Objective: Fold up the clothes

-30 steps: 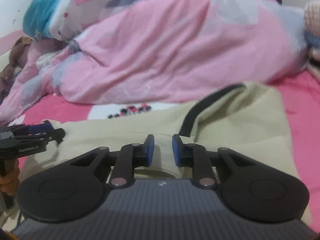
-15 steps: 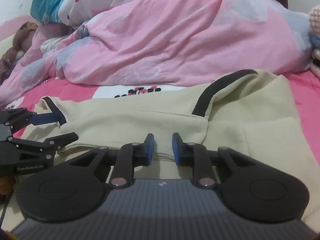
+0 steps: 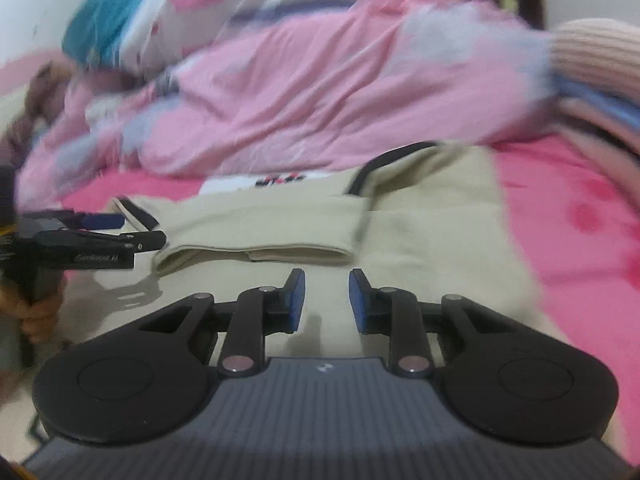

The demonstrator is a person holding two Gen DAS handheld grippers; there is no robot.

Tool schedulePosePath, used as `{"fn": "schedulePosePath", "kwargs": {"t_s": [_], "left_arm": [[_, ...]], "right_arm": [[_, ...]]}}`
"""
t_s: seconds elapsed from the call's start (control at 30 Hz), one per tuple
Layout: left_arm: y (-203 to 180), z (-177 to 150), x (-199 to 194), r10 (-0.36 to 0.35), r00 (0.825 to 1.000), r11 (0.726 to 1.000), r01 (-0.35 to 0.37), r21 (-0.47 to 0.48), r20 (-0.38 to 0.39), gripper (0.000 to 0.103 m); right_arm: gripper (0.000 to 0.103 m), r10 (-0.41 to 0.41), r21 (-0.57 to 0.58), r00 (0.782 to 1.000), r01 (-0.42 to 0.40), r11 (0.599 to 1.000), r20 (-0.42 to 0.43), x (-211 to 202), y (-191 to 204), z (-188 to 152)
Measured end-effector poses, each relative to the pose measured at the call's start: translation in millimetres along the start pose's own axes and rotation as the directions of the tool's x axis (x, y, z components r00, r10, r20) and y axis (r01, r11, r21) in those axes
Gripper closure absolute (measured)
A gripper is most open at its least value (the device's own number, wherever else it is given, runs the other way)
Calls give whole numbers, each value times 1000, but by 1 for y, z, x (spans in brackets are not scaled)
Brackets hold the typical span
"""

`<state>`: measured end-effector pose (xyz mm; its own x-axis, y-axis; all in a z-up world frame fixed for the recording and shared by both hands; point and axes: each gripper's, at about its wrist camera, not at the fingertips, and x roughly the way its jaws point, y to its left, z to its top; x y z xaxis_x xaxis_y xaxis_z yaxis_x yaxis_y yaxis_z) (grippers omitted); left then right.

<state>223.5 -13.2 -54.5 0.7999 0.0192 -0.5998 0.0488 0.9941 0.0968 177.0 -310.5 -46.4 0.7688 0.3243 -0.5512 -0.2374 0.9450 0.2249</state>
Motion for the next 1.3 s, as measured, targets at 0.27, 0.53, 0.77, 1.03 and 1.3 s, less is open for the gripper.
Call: {"fn": "schedulePosePath", "kwargs": {"t_s": [0.27,0.53,0.77,1.03,1.3], "left_arm": [[-13,2,-88,-98,993,994,94,53,68,12],[-44,-16,-148,-216,974,973,210,95,60,10],[-69,-36,-164,-242,970,962,239,134,10,10],[-78,-70,-156,-204,974,970,215,114,-101,10],[-81,-97,-146,-127,981,981,146,127,-148,10]], "right_arm": [[78,-218,218,953,172,961,209,-233,-80,-50],[70,-409,227,832,346,910,375,-411,-49,-84],[62,-236,105,931,215,971,278,-359,-13,-96],[62,-1,163,997,-12,987,77,-191,23,-121],[62,-84,51,996,85,995,-13,-133,63,-137]]}}
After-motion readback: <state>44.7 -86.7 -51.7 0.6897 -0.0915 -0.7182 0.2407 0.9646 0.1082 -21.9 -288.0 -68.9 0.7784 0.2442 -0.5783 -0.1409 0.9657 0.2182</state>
